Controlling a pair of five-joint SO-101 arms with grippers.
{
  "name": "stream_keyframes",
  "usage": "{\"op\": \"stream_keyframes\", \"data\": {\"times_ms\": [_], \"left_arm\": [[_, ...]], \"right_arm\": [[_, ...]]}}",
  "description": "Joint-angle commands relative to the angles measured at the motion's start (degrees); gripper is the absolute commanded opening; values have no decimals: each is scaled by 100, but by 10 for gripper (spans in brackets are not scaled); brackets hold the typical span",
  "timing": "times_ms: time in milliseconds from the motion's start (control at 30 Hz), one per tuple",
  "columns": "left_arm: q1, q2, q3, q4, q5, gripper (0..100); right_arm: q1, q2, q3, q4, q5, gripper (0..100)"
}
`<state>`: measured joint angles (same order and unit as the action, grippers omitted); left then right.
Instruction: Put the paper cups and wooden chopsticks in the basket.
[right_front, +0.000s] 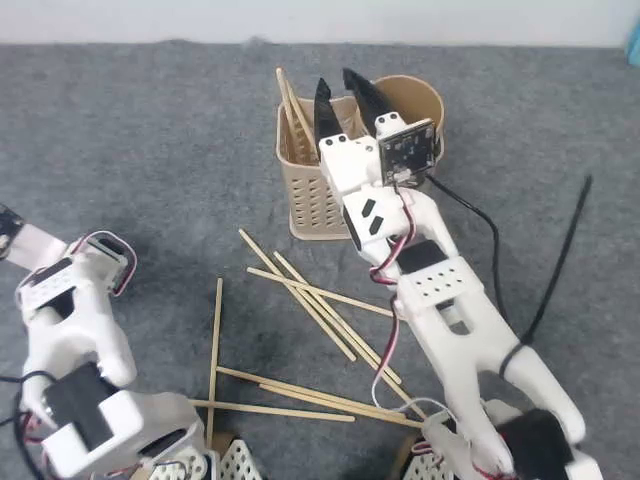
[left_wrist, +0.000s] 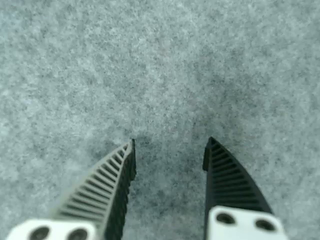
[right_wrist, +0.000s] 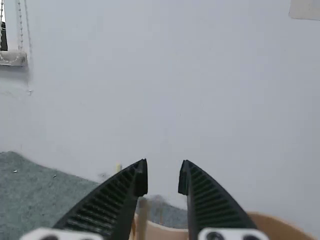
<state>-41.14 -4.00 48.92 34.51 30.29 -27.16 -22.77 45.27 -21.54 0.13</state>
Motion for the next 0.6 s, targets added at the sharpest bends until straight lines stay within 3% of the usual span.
{"op": "stream_keyframes", "data": {"times_ms": [0,100,267,367,567], "left_arm": [[44,-88,-233,9,18,210],[44,-88,-233,35,-9,210],[114,-220,-180,44,-141,210],[237,-501,57,9,-176,210],[484,-1090,523,9,-571,210]], "right_arm": [[57,-1095,-237,1095,-88,116],[57,-2105,-229,2237,-264,117],[321,-4092,-237,4901,-1398,116],[505,-4910,-237,6571,-1301,115],[1349,-5420,-237,8585,-1310,115]]}}
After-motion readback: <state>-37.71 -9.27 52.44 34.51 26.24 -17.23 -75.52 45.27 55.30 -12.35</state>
